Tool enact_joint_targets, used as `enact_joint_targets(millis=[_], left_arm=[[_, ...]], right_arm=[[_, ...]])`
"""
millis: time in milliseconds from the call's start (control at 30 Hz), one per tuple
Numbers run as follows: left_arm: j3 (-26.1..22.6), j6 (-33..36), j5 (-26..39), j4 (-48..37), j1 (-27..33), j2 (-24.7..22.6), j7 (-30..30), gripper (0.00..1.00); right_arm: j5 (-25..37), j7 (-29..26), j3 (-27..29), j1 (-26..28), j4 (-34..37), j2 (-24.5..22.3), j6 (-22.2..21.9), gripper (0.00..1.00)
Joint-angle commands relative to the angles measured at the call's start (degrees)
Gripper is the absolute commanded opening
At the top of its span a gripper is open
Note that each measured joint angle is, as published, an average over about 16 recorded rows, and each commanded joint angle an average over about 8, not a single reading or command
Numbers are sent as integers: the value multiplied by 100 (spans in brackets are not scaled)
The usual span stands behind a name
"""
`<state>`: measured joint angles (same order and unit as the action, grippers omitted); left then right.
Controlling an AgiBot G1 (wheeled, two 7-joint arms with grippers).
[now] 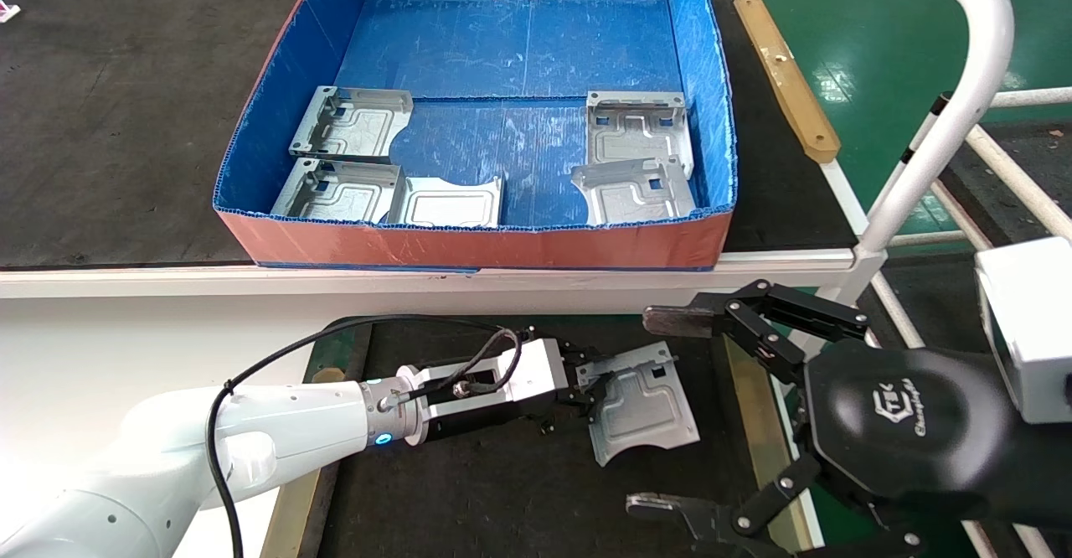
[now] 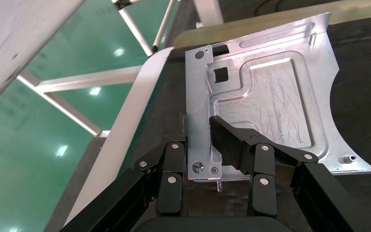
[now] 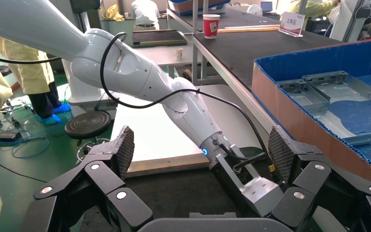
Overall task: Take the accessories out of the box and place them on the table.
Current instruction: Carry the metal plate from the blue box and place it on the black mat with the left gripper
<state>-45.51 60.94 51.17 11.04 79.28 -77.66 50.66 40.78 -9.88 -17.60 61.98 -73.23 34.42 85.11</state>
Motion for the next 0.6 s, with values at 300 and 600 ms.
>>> enact_joint_targets(millis=[300,600], left_arm=[[-245,187,39,159,50,-10,46,0],[-464,77,-24,395,35,-46,16,45]], right_arm=[[-2,1,-2,1,0,-1,-1,100],[-3,2,-4,1,0,-2,-2,100]])
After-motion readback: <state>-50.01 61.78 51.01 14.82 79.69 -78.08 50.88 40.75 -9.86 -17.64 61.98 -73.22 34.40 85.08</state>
